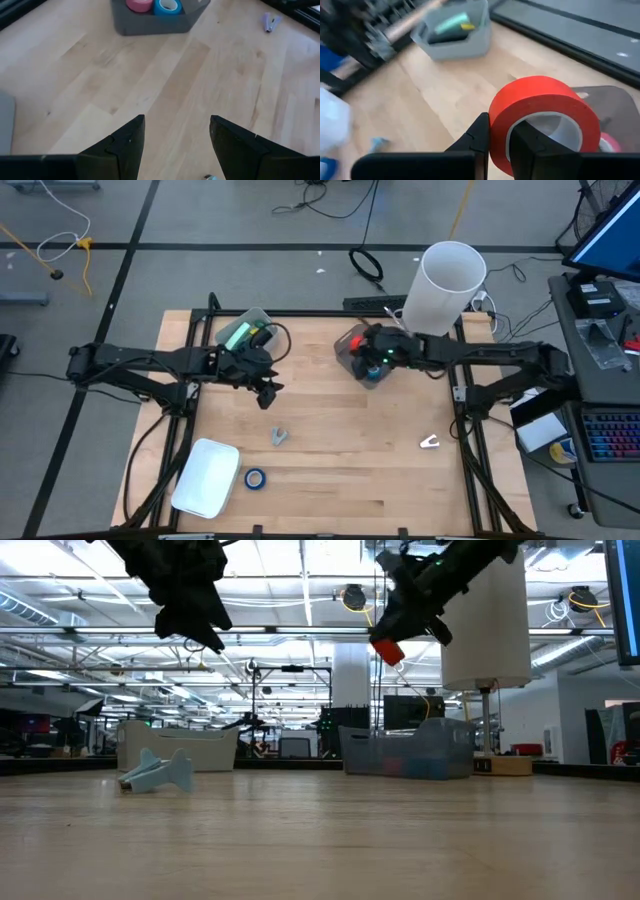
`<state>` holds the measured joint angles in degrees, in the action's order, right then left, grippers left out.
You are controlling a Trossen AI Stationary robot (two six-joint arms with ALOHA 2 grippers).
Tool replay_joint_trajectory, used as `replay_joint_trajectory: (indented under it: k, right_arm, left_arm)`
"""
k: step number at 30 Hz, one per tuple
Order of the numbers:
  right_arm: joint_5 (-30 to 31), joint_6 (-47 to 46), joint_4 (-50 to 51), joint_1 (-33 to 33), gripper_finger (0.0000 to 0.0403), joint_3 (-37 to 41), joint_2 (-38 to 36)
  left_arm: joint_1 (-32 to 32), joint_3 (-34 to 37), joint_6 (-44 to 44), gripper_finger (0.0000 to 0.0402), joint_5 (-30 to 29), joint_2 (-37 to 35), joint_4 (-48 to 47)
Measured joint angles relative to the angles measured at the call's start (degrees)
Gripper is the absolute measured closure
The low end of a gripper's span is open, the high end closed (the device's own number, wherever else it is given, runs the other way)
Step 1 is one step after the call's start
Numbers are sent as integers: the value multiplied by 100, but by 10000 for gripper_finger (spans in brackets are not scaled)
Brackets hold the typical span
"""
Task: Pick and place Stapler, Stapler remover, tape
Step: Put the orange tape into the black bin
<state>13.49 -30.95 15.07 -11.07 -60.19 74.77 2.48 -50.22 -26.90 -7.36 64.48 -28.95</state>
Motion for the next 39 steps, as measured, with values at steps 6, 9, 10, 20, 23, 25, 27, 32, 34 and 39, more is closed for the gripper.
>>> replay_joint_trajectory:
  k: [6,9,10,20,23,25,27,32,34,39]
  right_arm:
    - [37,109,806,-47,370,-786,978]
    - [37,84,1035,-148,370,-960,1371]
    - [36,34,1109,-196,368,-974,1461]
    - [-15,-91,1224,-588,360,-987,2183]
    - [-129,-93,1189,-584,358,-987,2373]
    - [-145,-117,1173,-582,358,-987,2472]
    - [-144,-134,1170,-583,358,-983,2503]
    - [-152,-130,1024,-616,356,-983,2538]
    - [-150,-121,958,-616,353,-983,2539]
    - [-174,-95,967,-616,337,-944,2583]
  left_arm:
    - [17,1,181,179,-46,-190,-39]
    - [17,2,224,179,-83,-317,-117]
    - [17,2,224,179,-83,-358,-191]
    - [7,4,224,179,-80,-578,-301]
    - [4,4,224,179,-77,-575,-303]
    - [4,4,235,179,-77,-574,-305]
    - [0,4,242,179,-76,-574,-304]
    - [0,4,268,179,-72,-574,-304]
    - [0,4,268,179,-66,-574,-304]
    - [0,4,270,179,-13,-574,-304]
